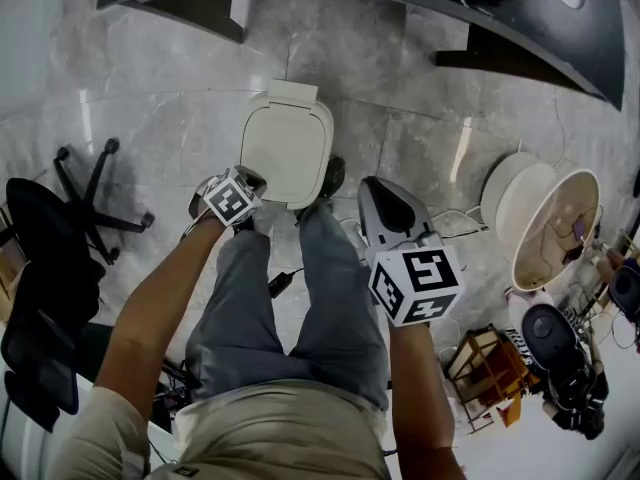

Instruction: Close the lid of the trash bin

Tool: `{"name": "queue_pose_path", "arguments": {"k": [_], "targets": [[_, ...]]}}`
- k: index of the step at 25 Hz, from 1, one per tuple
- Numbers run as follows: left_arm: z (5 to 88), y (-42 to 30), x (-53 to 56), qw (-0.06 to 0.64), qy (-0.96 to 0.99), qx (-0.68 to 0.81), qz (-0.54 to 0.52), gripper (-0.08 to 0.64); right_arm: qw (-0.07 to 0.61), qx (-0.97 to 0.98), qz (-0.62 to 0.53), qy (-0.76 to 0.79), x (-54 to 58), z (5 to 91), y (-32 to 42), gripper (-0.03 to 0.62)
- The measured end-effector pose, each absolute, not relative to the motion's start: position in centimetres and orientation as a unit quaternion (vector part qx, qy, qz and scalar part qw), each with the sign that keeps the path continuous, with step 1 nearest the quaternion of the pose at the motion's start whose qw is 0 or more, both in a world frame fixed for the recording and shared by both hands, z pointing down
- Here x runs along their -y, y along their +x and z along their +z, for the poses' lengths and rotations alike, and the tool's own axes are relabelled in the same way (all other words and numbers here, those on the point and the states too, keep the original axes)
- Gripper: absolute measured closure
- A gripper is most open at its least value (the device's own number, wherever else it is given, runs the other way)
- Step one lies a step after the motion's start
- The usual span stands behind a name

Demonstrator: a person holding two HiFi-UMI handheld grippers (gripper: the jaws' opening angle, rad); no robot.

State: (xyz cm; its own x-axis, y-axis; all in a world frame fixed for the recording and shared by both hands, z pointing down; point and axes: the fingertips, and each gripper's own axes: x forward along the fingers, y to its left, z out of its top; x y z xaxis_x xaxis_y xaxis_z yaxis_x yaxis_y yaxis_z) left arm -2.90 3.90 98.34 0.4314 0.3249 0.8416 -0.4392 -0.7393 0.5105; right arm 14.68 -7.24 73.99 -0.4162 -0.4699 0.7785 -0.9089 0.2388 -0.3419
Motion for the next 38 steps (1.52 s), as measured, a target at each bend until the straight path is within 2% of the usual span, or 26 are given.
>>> {"name": "queue_pose_path", "arguments": {"k": [8, 16, 27, 38], "targets": [[97.7, -2.9, -4.1, 0.331, 0.760, 0.030, 0.559, 0.546, 0.271, 0.741, 0.399, 0.467, 6.1, 72.7, 14.4, 0.565], [90.7, -2.2, -1.6, 0.301, 0.786, 0.049, 0.537, 0.546, 0.264, 0.755, 0.370, 0.473, 6.6, 66.8, 14.3, 0.565], [73.2, -3.2, 3.6, 0.262, 0.852, 0.118, 0.437, 0.546, 0.253, 0.778, 0.299, 0.491, 8.3, 54.5, 12.9, 0.566], [49.1, -6.3, 9.7, 0.180, 0.925, 0.199, 0.268, 0.546, 0.217, 0.800, 0.212, 0.518, 9.1, 40.4, 10.6, 0.566]]}}
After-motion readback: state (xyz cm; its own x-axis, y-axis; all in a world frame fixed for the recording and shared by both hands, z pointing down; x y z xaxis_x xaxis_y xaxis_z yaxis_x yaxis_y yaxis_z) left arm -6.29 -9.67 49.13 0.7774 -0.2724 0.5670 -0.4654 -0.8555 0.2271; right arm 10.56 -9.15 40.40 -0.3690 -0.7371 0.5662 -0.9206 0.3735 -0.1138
